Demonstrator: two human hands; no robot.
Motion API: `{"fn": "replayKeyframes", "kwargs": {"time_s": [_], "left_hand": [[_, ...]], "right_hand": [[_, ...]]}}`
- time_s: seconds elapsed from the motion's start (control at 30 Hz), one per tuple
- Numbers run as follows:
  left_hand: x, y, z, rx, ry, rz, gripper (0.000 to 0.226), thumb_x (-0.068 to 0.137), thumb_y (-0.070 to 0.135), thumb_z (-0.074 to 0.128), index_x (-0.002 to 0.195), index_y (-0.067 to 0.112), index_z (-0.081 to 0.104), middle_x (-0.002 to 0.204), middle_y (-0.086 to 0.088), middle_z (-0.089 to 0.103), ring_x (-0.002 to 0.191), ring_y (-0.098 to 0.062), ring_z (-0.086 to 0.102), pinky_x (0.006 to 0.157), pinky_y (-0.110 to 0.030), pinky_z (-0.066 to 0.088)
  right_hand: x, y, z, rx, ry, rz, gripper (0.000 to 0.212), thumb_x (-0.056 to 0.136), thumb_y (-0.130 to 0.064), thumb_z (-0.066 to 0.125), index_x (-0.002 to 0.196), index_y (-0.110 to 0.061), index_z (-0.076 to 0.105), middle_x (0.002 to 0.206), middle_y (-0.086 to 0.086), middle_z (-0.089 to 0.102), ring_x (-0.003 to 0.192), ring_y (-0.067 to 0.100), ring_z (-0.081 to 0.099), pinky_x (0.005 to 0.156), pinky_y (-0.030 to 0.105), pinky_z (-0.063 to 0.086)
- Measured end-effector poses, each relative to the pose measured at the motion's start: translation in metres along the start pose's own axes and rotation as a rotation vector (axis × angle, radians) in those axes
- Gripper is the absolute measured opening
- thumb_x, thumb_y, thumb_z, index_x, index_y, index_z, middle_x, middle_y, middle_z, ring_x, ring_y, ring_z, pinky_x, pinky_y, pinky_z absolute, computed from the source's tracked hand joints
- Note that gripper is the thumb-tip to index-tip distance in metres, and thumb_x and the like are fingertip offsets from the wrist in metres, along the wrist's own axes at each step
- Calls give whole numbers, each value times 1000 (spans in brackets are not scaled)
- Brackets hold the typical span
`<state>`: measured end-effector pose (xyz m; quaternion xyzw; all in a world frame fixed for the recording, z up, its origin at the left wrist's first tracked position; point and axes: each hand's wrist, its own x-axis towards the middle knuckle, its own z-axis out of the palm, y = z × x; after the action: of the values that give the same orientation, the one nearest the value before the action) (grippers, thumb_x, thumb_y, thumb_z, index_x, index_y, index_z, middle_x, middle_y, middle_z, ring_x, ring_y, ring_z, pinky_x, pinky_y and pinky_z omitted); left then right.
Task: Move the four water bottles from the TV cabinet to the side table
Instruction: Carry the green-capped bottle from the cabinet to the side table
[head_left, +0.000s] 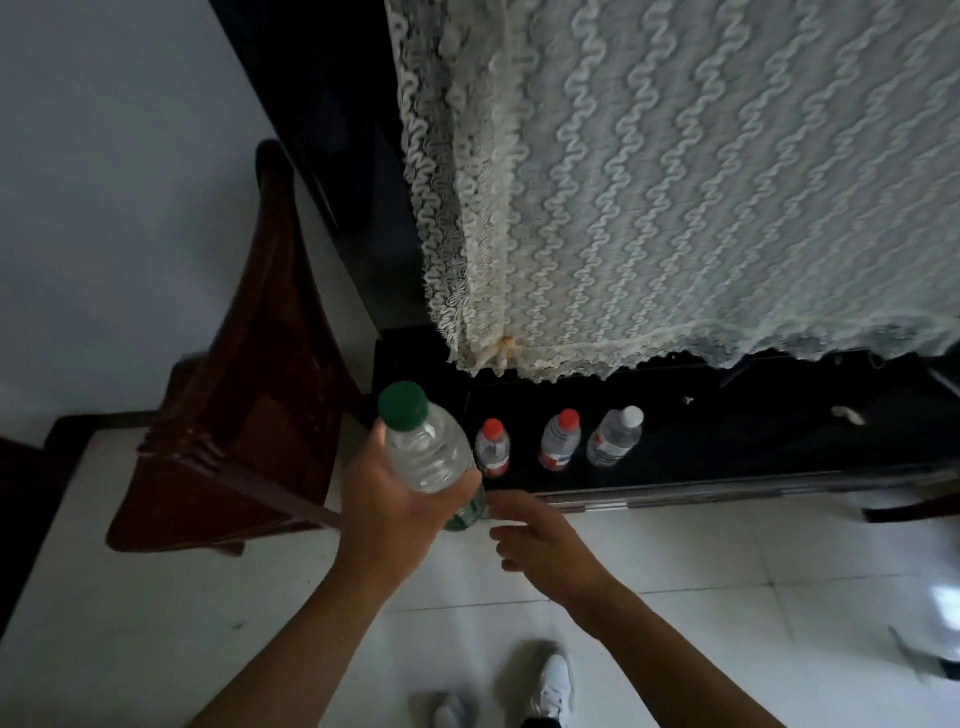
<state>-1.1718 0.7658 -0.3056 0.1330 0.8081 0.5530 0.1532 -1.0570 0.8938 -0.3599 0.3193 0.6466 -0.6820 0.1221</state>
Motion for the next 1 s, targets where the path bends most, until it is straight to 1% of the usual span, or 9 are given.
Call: {"fn": "replayKeyframes", "kwargs": {"time_s": [0.1, 0.2, 0.27, 0.37, 0.43, 0.5, 0.57, 0.67, 1.0], "left_hand": [[-23, 55, -2, 22, -71, 109, 64, 53, 45, 86, 108, 23, 63, 95, 6, 73, 87, -11, 72, 77, -39, 61], [-45, 101, -5, 13, -170, 205, 61, 56, 37, 89, 110, 21, 64, 96, 5, 73, 87, -10, 71, 76, -30, 60], [-60, 126, -7, -7, -226, 261, 61, 57, 36, 90, 110, 22, 64, 97, 5, 73, 88, -9, 71, 75, -27, 59], [-86, 158, -12, -49, -326, 341, 61, 53, 43, 87, 105, 21, 66, 93, 3, 74, 85, -13, 72, 76, -37, 62], [-108, 177, -15, -63, -406, 395, 55, 55, 37, 89, 102, 20, 67, 91, 4, 74, 84, -13, 73, 77, -39, 62], [-135, 194, -16, -74, -485, 445, 51, 58, 31, 91, 102, 20, 67, 92, 5, 74, 86, -11, 72, 79, -38, 61], [-163, 209, -12, -72, -561, 504, 54, 56, 37, 89, 103, 21, 66, 94, 7, 74, 89, -9, 71, 81, -38, 60], [-212, 224, 1, -90, -681, 551, 59, 52, 44, 85, 103, 22, 67, 97, 7, 73, 92, -10, 70, 84, -40, 59], [-410, 249, 70, -154, -1094, 636, 50, 58, 28, 89, 103, 23, 66, 93, 1, 73, 88, -14, 72, 85, -43, 60]], "right_hand": [[-54, -30, -7, -35, 46, -43, 36, 93, -2, 51, 124, -20, 57, 119, 5, 61, 102, 22, 63, 85, 34, 55], [-109, -53, -9, 5, 132, -89, 25, 93, -3, 53, 105, -24, 59, 113, 7, 65, 100, 23, 63, 84, 38, 54], [-145, -61, -9, 3, 211, -132, 24, 93, -2, 52, 97, -25, 59, 110, 18, 65, 93, 25, 61, 83, 41, 53], [-200, -59, -6, -17, 330, -181, 21, 93, 0, 51, 111, -7, 60, 116, 31, 61, 88, 28, 60, 82, 42, 52], [-236, -52, -1, 0, 410, -192, 27, 94, 1, 51, 118, -7, 58, 118, 25, 62, 90, 22, 60, 84, 41, 53], [-275, -44, 6, 30, 474, -188, 28, 94, 0, 51, 118, -14, 57, 119, 18, 64, 98, 24, 63, 87, 39, 54], [-314, -33, 13, 61, 544, -181, 26, 95, -6, 54, 118, -18, 58, 119, 10, 65, 106, 22, 65, 91, 39, 55], [-373, -12, 21, 120, 658, -173, 21, 97, -14, 56, 117, -18, 61, 118, 1, 67, 108, 15, 65, 92, 37, 58], [-556, 104, 41, 407, 1086, -218, 27, 102, -31, 49, 124, -20, 62, 119, -2, 69, 111, 13, 65, 94, 39, 57]]}}
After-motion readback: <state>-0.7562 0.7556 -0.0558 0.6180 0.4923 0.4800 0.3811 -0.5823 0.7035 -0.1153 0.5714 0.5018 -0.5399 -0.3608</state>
